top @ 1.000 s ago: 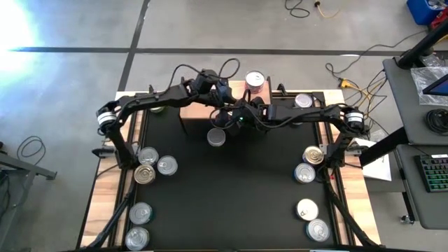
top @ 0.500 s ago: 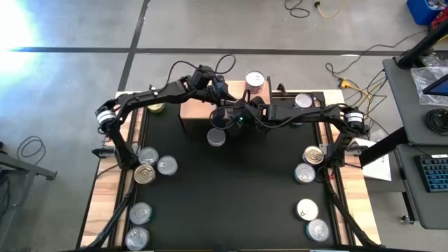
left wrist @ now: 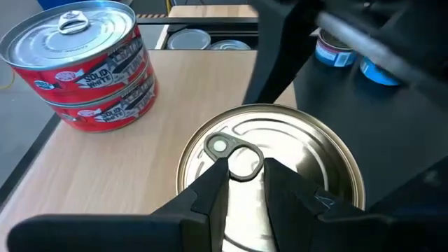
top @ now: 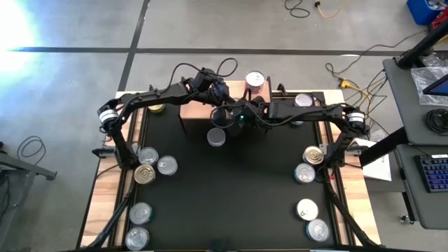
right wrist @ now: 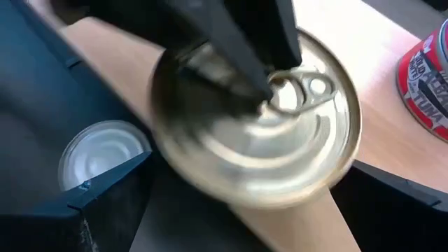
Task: Stack canned seafood by type on shelf
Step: Put the blue-pink tuna can on the shelf
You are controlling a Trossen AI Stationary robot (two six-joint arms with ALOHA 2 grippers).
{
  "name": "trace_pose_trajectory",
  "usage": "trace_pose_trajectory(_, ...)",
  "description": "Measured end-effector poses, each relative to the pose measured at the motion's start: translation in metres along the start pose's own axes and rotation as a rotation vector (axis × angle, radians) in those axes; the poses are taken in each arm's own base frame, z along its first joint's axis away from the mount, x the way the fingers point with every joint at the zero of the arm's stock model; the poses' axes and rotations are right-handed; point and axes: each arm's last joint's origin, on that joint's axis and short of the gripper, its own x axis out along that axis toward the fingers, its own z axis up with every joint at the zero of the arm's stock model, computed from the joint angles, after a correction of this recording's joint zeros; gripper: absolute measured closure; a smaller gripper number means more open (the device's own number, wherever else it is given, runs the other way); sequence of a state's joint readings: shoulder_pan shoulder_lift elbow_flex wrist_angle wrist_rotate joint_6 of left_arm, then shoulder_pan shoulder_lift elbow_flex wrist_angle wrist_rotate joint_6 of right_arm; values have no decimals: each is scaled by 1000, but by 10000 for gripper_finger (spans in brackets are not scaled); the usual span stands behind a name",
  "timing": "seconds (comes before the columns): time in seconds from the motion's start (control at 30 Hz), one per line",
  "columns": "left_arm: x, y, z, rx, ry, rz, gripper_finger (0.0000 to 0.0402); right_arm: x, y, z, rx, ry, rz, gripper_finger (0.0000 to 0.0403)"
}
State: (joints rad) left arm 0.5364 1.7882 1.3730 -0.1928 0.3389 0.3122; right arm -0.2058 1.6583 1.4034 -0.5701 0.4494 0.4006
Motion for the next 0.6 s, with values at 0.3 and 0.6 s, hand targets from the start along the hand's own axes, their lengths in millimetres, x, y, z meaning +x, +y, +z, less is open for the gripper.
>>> trace_pose_trajectory(0.3, -3, 4, 1, -21, 4, 26, 323, -27, -4, 13, -83, 161, 66, 3)
trace_pose_trajectory(0.6, -18, 2, 10, -102, -39, 40, 295, -64, -8, 55, -205, 26, 113, 18)
